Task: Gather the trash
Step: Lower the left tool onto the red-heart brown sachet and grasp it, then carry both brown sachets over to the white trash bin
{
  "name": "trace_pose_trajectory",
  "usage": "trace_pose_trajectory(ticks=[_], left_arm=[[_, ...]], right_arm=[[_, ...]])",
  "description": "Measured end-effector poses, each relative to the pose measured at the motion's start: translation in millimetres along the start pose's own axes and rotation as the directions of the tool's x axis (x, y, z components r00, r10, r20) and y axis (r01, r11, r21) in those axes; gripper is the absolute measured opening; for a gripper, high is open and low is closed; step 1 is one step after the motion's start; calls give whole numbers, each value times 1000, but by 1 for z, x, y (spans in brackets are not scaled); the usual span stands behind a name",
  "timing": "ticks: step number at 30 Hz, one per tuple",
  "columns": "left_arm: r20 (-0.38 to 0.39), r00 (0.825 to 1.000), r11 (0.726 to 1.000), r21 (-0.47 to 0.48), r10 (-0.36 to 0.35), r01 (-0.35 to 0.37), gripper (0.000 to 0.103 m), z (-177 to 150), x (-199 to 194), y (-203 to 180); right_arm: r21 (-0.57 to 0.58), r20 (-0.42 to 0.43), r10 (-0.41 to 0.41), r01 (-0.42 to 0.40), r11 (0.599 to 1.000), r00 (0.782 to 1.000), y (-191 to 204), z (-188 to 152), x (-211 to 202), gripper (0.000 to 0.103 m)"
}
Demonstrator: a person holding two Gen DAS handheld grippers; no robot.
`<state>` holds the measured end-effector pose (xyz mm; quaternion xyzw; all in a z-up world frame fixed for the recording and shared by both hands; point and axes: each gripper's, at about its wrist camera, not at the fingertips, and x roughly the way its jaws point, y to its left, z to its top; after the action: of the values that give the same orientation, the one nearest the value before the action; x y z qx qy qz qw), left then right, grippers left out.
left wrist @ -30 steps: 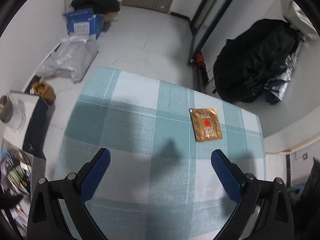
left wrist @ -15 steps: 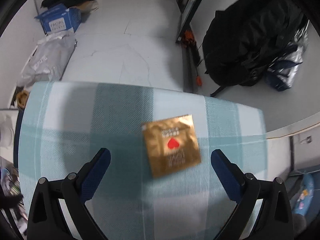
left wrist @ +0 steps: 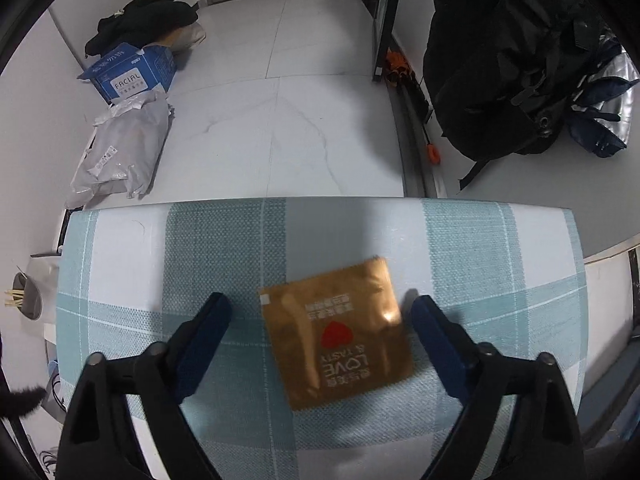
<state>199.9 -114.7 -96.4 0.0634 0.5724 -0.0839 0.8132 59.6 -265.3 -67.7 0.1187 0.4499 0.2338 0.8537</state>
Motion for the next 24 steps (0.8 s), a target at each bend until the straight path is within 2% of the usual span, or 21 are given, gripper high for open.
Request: trace_pose_trajectory(ticks=[1,3,9,10,11,17,20,21,24], left_arm=[[3,1000,1000,8,-4,4,74,2,0,-4],[4,1000,1000,26,-10,10,64,4,-2,-9],[2,1000,1000,16,-18,18,60,3,-3,-10],[6,1000,1000,19,-16,16,53,3,-3,-11],[10,1000,1000,21,-16,16,52,2,-4,-12],[4,999,999,16,-39,39,46,0,-5,-6],[15,997,997,-1,-82,82,32,0,-10,-3],[6,996,996,-8,-94,94,19,-1,-11,-3],[2,994,994,-22,-111,111,17,-2,-13,-1]], right_arm=[[1,1,-2,2,1000,1000,0,2,0,7],[7,3,-3,3,1000,1000,-1,0,-2,7],[21,11,-9,8,1000,1000,-5,-2,-7,7],[24,13,-9,8,1000,1000,-6,-2,-6,7],[28,16,-9,8,1000,1000,-7,-2,-7,7],[35,22,-11,10,999,1000,-11,-3,-11,7],[34,23,-15,14,999,1000,-11,-4,-12,7],[35,24,-17,16,999,1000,-11,-4,-12,7],[39,25,-24,23,999,999,-11,-5,-12,7]])
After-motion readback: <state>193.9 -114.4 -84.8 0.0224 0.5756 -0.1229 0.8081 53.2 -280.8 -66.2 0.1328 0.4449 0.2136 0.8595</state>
